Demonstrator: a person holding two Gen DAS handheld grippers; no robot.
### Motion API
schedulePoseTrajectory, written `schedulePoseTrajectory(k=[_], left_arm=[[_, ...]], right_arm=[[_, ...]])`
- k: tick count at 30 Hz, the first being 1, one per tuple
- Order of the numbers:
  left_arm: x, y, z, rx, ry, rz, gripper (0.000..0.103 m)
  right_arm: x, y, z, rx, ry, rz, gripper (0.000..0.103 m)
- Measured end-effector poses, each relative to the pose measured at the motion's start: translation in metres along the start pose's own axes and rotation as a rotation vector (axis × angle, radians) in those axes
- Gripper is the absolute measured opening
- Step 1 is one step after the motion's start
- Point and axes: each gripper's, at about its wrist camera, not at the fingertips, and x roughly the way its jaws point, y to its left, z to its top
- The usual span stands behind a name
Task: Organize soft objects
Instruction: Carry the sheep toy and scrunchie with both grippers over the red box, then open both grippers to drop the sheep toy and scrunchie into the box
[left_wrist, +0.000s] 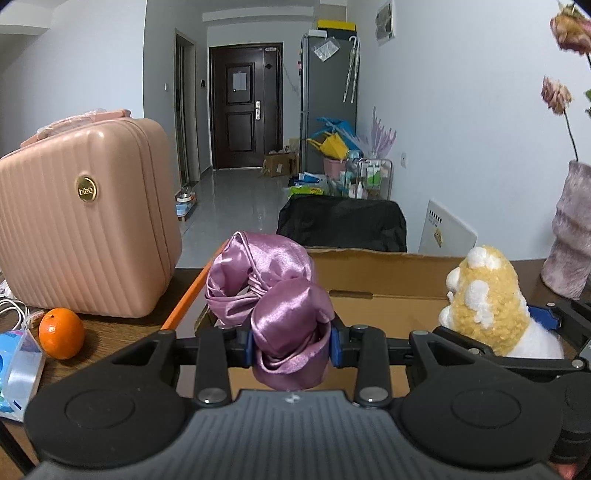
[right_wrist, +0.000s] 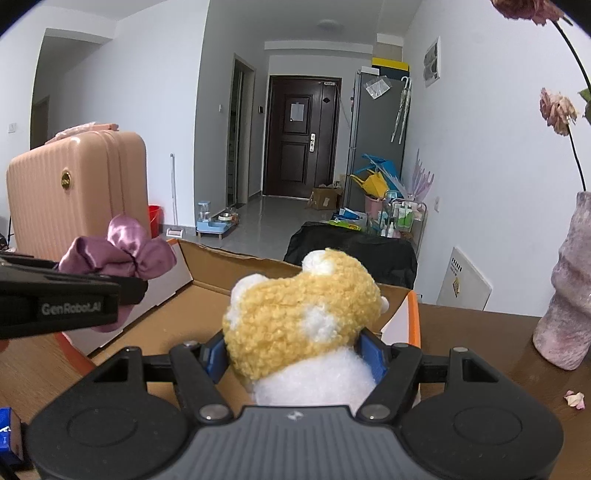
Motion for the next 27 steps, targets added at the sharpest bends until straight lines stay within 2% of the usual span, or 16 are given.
schedulePoseTrajectory(k=[7,9,10,13,15,17,18,21,27], left_arm=[[0.016,0.001,-0.005,0.0,0.034,0.018,0.037],[0.02,0.003,-0.007,-0.01,0.045,0.015,0.04],[0.021,0.003,-0.007,-0.012,0.047,0.018,0.046],[0.018,0.004,-0.005,-0.018,0.03,0.029,0.075],[0.015,0.005,-0.005,-0.022,0.01,0.053,0.079],[0.014,0.008,-0.003,-0.033,0.015,0.066,0.098],[0.014,0.01,-0.003,-0.044,0.019,0.078,0.101],[0.01,0.014,-0.001,-0.052,0.002,0.114,0.103],[0.003,0.021,0.002,-0.071,-0.007,0.128,0.103]], right_arm=[[0.011,0.001,-0.005,-0.002,-0.001,-0.017,0.07],[0.011,-0.001,-0.003,0.0,0.0,-0.017,0.074],[0.011,-0.001,-0.003,0.003,0.0,-0.018,0.075],[0.011,-0.002,-0.004,0.009,0.003,-0.033,0.082],[0.009,-0.003,-0.004,0.017,0.004,-0.041,0.088],[0.008,-0.006,-0.003,0.027,0.002,-0.047,0.095],[0.008,-0.008,-0.003,0.034,0.002,-0.05,0.1],[0.006,-0.012,-0.001,0.055,0.001,-0.049,0.103],[0.004,-0.019,-0.003,0.081,0.008,-0.05,0.103]])
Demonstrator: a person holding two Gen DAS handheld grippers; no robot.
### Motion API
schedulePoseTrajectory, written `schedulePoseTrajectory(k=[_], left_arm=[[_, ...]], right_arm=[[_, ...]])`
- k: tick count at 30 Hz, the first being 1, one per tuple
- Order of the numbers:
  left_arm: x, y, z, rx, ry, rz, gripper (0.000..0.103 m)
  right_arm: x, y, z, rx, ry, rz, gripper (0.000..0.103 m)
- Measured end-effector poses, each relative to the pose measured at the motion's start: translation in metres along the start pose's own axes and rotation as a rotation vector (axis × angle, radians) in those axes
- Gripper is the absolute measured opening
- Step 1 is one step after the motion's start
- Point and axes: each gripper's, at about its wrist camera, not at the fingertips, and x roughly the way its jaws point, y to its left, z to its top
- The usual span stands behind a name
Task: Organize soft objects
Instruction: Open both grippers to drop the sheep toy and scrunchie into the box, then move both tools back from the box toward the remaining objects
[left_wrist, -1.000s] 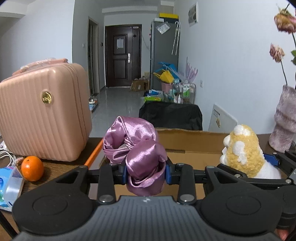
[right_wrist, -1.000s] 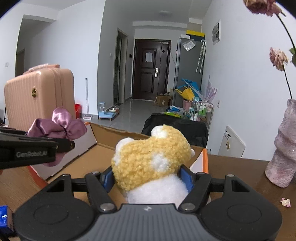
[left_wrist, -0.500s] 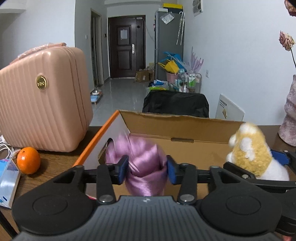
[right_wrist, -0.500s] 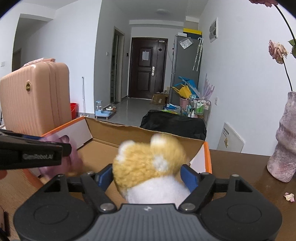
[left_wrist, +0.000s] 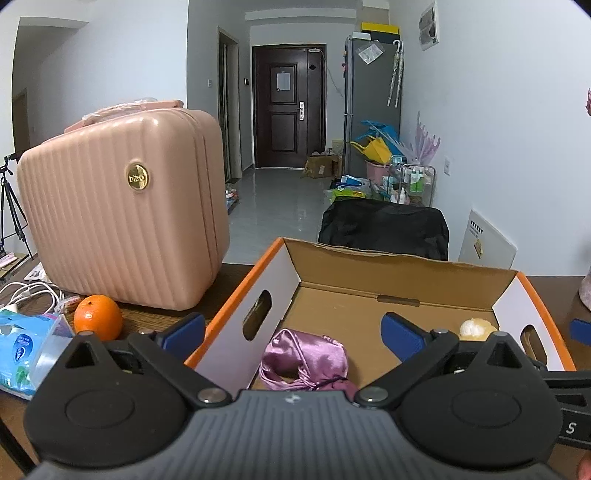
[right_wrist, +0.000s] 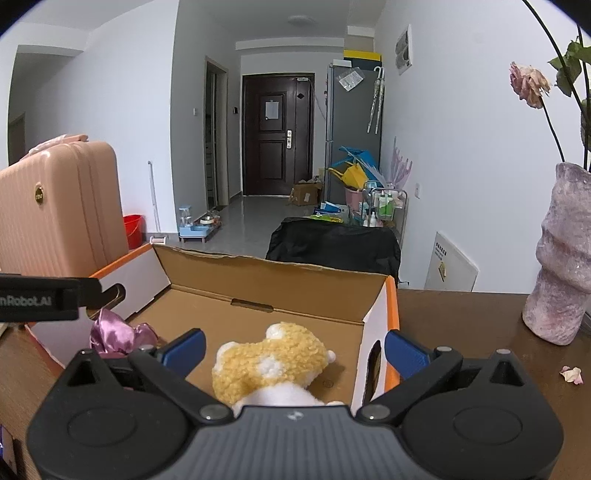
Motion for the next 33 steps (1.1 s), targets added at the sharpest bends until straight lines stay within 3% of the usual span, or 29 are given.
schedulePoseTrajectory(k=[15,33], left_arm=[[-0.052,0.006,-0.004,0.0,-0.083,-0.027,0.103],[-0.119,0.037,-0.035,-0.011,-0.161,-0.096,0.103]], right_arm=[[-0.045,0.008,0.001,-0.034,-0.074,-0.006,0.103],[-0.117,0.006,-0.035,-0.015,-0.176,0.016,0.103]])
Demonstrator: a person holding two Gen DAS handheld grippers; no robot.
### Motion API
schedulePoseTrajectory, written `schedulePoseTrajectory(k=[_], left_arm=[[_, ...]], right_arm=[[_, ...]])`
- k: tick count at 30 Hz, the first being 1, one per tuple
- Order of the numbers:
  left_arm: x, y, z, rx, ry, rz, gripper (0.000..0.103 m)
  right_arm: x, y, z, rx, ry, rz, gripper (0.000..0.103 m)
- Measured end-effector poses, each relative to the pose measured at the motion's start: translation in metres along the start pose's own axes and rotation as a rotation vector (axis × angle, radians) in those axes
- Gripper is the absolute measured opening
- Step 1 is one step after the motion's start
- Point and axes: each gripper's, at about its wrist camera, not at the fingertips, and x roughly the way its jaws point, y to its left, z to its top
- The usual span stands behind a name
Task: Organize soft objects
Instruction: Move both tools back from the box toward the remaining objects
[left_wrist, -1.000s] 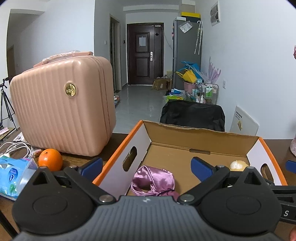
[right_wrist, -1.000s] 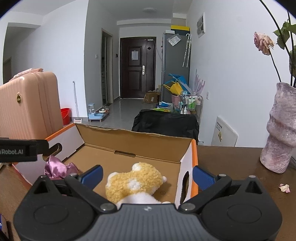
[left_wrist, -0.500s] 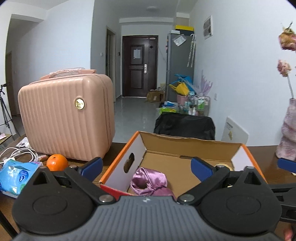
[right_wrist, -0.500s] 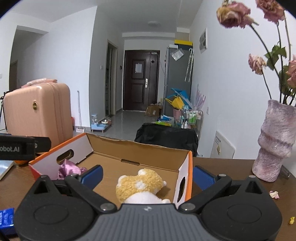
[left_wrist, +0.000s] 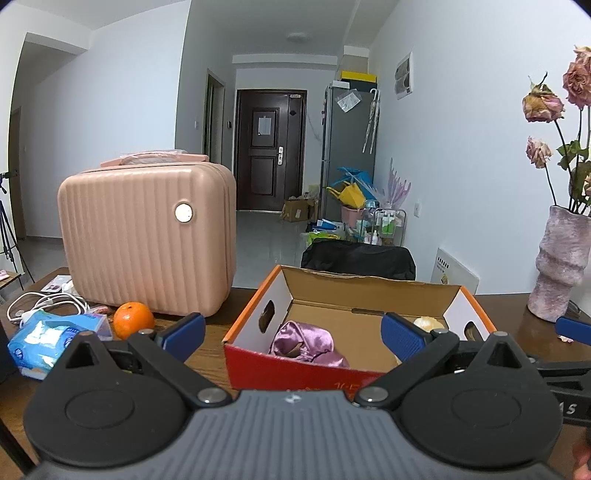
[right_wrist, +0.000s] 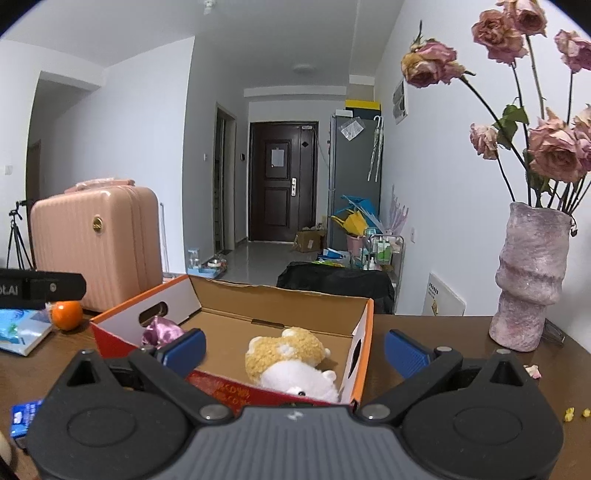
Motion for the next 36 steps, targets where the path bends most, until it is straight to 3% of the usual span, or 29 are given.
schedulePoseTrajectory(k=[19,36], left_arm=[[-0.063,0.041,-0.045,0.035,-0.02,-0.04,0.103],[-0.122,0.066,-0.081,0.052,0.0,-0.063,0.103]], right_arm=[[-0.084,0.013,-0.039,-0.009,-0.055,0.044,0.103],[-0.145,0.032,-0.071,-0.014,-0.014,0.077,0.103]])
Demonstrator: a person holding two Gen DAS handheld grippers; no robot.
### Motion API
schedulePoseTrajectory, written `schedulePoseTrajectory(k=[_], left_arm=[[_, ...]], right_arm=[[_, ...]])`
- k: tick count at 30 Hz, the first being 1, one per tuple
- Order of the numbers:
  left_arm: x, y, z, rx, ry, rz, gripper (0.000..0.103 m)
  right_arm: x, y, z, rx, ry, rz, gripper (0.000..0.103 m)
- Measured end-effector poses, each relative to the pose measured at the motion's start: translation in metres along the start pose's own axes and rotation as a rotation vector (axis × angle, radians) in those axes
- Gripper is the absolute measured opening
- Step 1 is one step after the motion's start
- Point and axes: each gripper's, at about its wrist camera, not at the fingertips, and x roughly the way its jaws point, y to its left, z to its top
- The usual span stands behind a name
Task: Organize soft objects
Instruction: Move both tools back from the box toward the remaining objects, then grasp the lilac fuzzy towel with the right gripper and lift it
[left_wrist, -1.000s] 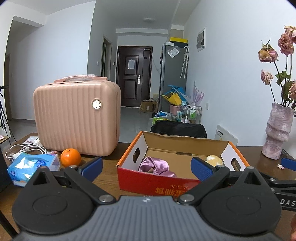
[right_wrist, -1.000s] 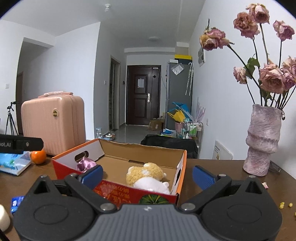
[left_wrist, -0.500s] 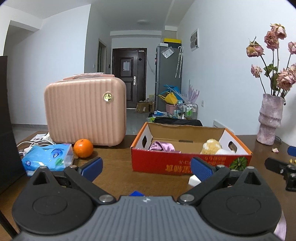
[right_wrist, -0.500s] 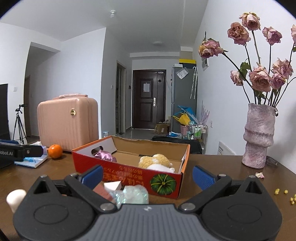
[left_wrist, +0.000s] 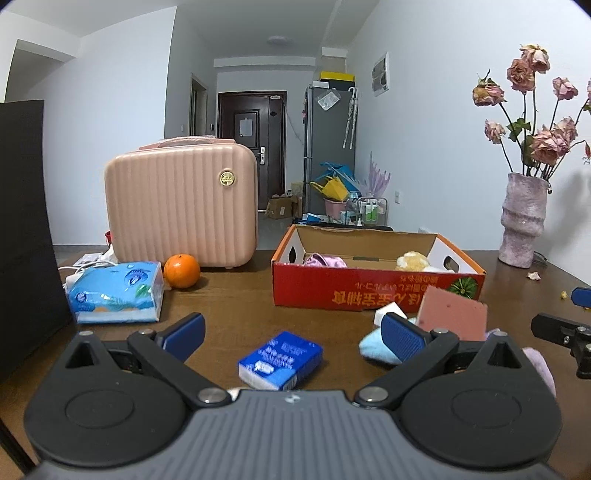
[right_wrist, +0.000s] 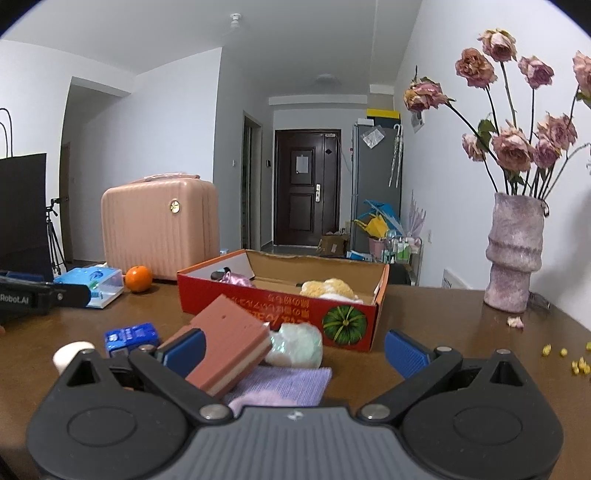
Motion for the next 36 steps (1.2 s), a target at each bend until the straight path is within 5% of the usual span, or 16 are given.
schedulePoseTrajectory(k=[13,25,31,36], left_arm=[[-0.036,0.015,-0.025,-0.032,0.042,-0.006,0.103],[-0.041,0.017,-0.031,-0.043,0.06,-0.014,0.103],[-0.038,0.019,-0.032,-0.045,0.071,-0.016,0.103],[-0.035,0.017,-0.032,-0.042,0.087,-0.016,0.103]], right_arm=[[-0.019,0.024,-0.024,-0.036,0.091,-0.017,0.103],[0.005,0.038,-0.035,-0.041,0.217,-0.042,0.1],[0.018,0.038,-0.039,-0.024,0.278,-0.056,0.083],[0.021,0.037,-0.041,-0.016,0.306,-0.051,0.039]])
